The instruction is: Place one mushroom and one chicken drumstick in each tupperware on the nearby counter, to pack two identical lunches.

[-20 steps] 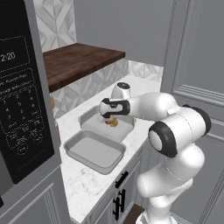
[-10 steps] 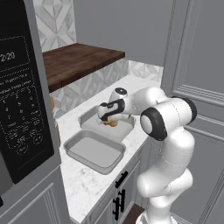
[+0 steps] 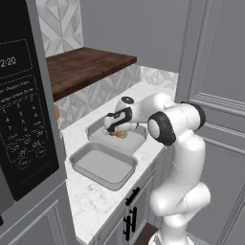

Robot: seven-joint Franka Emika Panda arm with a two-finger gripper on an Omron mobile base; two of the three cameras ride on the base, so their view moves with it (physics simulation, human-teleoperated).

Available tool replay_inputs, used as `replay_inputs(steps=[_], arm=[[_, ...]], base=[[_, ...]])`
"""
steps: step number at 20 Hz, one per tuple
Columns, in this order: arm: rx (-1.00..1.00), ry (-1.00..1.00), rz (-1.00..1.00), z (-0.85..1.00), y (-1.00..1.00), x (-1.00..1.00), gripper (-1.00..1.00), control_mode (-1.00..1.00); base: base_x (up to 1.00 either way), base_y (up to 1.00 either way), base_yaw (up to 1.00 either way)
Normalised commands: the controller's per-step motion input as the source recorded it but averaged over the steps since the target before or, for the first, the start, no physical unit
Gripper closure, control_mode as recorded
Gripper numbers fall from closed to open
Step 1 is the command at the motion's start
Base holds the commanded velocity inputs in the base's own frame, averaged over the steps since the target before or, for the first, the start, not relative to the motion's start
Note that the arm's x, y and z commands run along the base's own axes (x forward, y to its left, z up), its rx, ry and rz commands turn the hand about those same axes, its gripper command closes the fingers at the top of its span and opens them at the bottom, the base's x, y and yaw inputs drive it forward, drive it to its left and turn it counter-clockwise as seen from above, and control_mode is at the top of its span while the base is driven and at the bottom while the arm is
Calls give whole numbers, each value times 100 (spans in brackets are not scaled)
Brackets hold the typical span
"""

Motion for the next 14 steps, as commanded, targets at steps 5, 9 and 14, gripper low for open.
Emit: replay_inputs(steps=[5,9,14], arm=[[0,-5,0,1,-6,-15,-100,-100],[0,-7,0,16,-6,-26,-100,-100],[0,-17,0,42,-2,-68,-100,-100]], base=[[0,0,0],[0,0,0],[0,0,0]])
